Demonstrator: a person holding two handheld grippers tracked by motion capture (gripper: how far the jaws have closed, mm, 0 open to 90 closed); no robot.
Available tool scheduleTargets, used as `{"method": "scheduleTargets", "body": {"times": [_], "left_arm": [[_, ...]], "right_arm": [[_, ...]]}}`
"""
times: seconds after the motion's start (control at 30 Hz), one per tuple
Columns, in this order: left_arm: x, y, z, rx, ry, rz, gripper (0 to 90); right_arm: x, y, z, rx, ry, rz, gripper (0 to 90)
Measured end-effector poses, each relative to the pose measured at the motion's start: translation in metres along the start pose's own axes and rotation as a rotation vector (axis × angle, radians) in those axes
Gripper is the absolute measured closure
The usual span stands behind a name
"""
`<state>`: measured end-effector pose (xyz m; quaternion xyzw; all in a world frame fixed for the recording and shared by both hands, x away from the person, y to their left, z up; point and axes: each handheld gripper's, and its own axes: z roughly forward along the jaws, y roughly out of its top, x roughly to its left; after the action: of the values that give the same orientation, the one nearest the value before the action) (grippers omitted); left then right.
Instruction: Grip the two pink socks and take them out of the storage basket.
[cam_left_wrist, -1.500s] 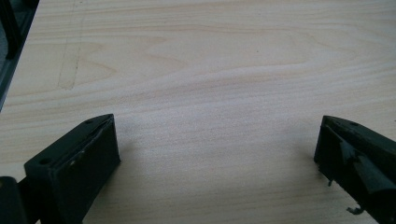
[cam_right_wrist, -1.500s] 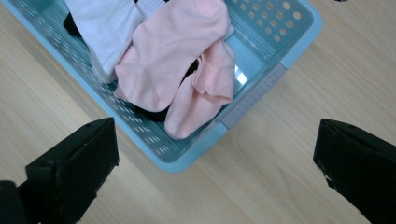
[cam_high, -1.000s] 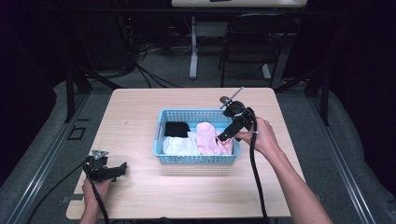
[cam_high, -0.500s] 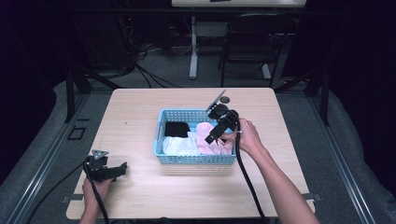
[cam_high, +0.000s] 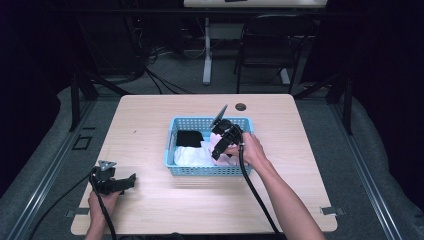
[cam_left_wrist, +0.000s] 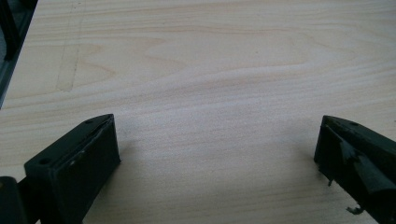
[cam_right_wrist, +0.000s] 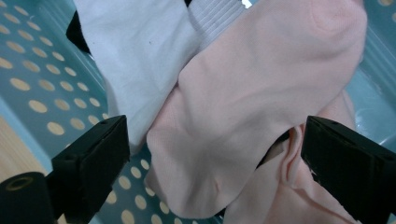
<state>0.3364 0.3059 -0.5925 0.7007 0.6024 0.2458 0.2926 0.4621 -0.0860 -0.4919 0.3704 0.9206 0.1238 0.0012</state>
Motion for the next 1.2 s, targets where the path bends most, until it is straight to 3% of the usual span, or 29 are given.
{"method": "scheduleTargets", "body": {"times": [0.13, 0.17, 0.3, 0.4, 0.5, 0.53, 0.63, 0.67, 0.7, 0.8, 1.2], "left_arm": [[0.0, 0.0, 0.0, -0.001, 0.001, 0.0, 0.0], [0.0, 0.0, 0.0, 0.0, 0.0, 0.0, 0.0], [0.0, 0.0, 0.0, 0.0, 0.0, 0.0, 0.0], [0.0, 0.0, 0.0, 0.0, 0.0, 0.0, 0.0], [0.0, 0.0, 0.0, 0.0, 0.0, 0.0, 0.0], [0.0, 0.0, 0.0, 0.0, 0.0, 0.001, 0.0], [0.0, 0.0, 0.0, -0.002, -0.001, 0.0, 0.0], [0.0, 0.0, 0.0, -0.003, -0.001, 0.0, 0.0], [0.0, 0.0, 0.0, -0.004, 0.0, -0.002, 0.0], [0.0, 0.0, 0.0, -0.004, 0.0, -0.002, 0.0], [0.0, 0.0, 0.0, -0.004, 0.0, -0.002, 0.0]], "right_arm": [[-0.001, 0.002, 0.007, 0.023, -0.006, 0.012, 15.2], [-0.001, 0.003, 0.009, 0.036, -0.023, 0.017, 21.4], [-0.002, 0.002, 0.015, 0.048, -0.037, 0.032, 29.6], [-0.002, 0.0, 0.02, 0.055, -0.033, 0.033, 44.3], [-0.002, -0.001, 0.021, 0.056, -0.027, 0.037, 51.0], [-0.003, -0.002, 0.021, 0.056, -0.014, 0.035, 59.0], [-0.002, -0.002, 0.021, 0.059, -0.012, 0.039, 66.3], [-0.001, -0.002, 0.021, 0.057, 0.002, 0.043, 74.8], [-0.001, -0.002, 0.021, 0.057, 0.002, 0.043, 74.8], [0.0, -0.003, 0.018, 0.047, -0.006, 0.034, 85.8], [0.002, -0.009, -0.006, -0.013, -0.005, 0.014, 87.5]]}}
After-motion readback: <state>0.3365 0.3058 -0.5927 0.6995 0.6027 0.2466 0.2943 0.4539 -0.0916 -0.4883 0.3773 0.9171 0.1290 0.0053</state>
